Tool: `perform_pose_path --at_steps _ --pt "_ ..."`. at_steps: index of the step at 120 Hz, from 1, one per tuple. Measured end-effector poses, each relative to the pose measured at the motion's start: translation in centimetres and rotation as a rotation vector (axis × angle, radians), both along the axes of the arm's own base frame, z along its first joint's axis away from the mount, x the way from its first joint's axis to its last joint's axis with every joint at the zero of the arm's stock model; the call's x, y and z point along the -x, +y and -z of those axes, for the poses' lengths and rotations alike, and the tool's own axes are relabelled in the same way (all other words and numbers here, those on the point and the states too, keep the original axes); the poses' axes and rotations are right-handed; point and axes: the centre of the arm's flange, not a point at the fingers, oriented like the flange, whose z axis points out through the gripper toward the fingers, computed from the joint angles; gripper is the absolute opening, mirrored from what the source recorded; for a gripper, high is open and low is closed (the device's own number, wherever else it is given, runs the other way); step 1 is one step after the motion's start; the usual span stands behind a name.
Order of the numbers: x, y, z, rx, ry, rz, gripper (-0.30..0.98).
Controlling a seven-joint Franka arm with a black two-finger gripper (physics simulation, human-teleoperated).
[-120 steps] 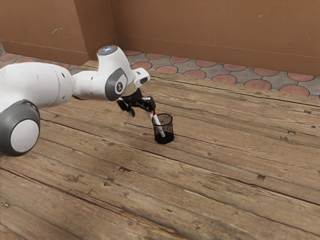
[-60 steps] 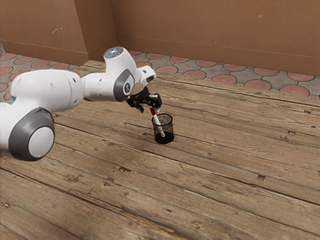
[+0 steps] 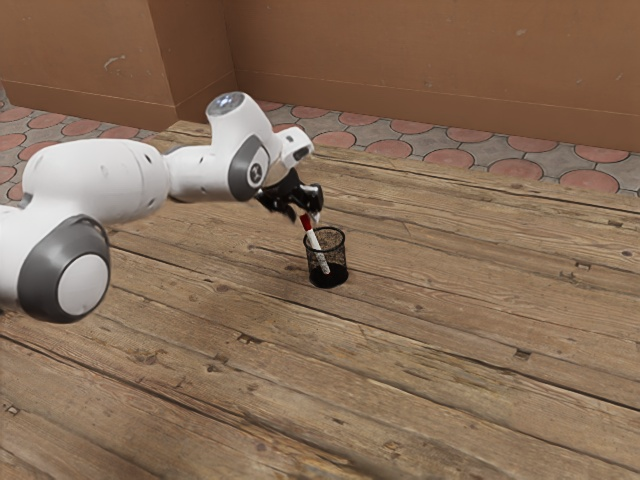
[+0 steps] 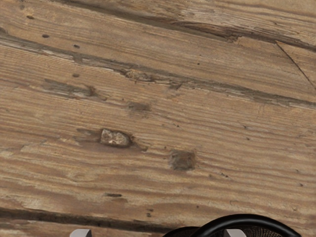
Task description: Take the marker out of the pen holder and place it to the left of the pen holder.
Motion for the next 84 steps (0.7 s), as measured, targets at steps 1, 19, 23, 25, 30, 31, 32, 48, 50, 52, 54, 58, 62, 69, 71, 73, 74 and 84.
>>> perform_pose_path --at_steps 1,19,23,25,30,31,32,48,50,52,54,58,62,69,71,73,74,84 --pt "0.04 -0.02 0.00 0.001 0.000 0.001 0.31" --pt "0.21 -0.23 -0.05 -0.002 -0.006 0.021 0.29" --pt "0.25 -0.24 -0.01 -0.003 -0.006 0.027 0.28" --pt "0.34 -0.34 0.06 -0.003 -0.004 0.031 0.28" --pt "0.63 -0.60 0.22 -0.001 0.002 0.042 0.27" --pt "0.68 -0.64 0.28 0.000 0.003 0.043 0.27" --pt "0.72 -0.68 0.32 0.001 0.004 0.045 0.27" --pt "0.92 -0.93 0.50 0.005 0.005 0.064 0.21" --pt "0.91 -0.94 0.47 0.005 0.004 0.066 0.20" --pt "0.90 -0.95 0.44 0.005 0.003 0.068 0.19" --pt "0.90 -0.95 0.41 0.004 0.002 0.070 0.18" --pt "0.90 -0.95 0.41 0.003 0.001 0.074 0.16" --pt "0.90 -0.96 0.41 0.002 0.000 0.078 0.14" --pt "0.90 -0.95 0.44 0.000 -0.001 0.084 0.11" --pt "0.89 -0.95 0.45 0.000 -0.001 0.086 0.10" --pt "0.88 -0.95 0.48 -0.001 -0.002 0.087 0.09" --pt "0.88 -0.95 0.49 -0.001 -0.002 0.088 0.09" --pt "0.86 -0.95 0.59 0.003 -0.003 0.092 0.06"
